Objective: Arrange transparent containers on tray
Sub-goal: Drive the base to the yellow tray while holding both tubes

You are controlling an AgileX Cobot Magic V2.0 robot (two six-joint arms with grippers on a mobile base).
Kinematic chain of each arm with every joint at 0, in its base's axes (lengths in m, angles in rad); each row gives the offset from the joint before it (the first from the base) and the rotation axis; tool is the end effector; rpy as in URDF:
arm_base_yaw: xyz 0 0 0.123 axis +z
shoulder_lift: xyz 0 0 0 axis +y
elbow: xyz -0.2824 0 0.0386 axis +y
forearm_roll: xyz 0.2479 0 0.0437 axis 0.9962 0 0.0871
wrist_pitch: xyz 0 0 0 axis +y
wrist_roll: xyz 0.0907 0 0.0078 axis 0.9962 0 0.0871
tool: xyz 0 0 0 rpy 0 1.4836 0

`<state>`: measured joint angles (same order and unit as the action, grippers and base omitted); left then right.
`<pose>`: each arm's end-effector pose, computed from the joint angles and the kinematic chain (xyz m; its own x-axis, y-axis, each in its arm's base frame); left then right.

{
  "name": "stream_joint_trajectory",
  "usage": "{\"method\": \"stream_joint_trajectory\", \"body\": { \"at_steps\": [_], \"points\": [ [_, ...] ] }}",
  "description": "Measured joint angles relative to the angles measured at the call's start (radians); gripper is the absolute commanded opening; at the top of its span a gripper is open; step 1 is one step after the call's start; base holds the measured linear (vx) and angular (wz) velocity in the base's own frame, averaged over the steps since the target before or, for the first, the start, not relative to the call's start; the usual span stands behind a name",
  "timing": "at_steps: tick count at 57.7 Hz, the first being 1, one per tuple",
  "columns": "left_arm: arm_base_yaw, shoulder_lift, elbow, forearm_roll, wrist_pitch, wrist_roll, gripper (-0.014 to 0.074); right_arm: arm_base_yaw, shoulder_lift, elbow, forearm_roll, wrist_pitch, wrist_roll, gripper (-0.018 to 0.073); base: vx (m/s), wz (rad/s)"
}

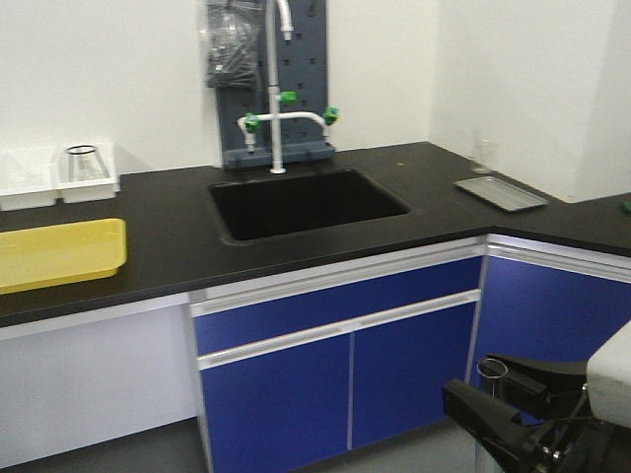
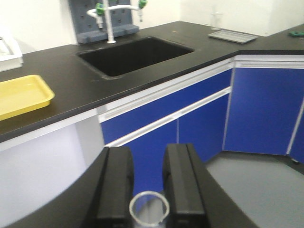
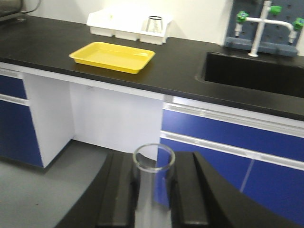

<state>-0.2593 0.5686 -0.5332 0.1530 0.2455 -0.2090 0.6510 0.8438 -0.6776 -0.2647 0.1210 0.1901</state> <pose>0.1182 -0.0279 0.3251 -0.1965 -0.0104 -0.9805 0.2096 0.9764 -0.0524 0.1466 0.1080 0.3439 -0.1121 -0.1768 -0.9778 -0.5908 0.8031 -0.0774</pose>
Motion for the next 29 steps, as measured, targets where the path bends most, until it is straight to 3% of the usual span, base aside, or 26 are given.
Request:
{"method": "stream_joint_trajectory", "body": {
  "at_steps": [29],
  "points": [
    [0.0, 0.0, 0.0, 0.0, 0.0, -0.001, -0.0006, 0.0, 0.0, 0.0, 0.0, 0.002, 0.0, -0.0013, 0.08, 0.56]
  ]
}}
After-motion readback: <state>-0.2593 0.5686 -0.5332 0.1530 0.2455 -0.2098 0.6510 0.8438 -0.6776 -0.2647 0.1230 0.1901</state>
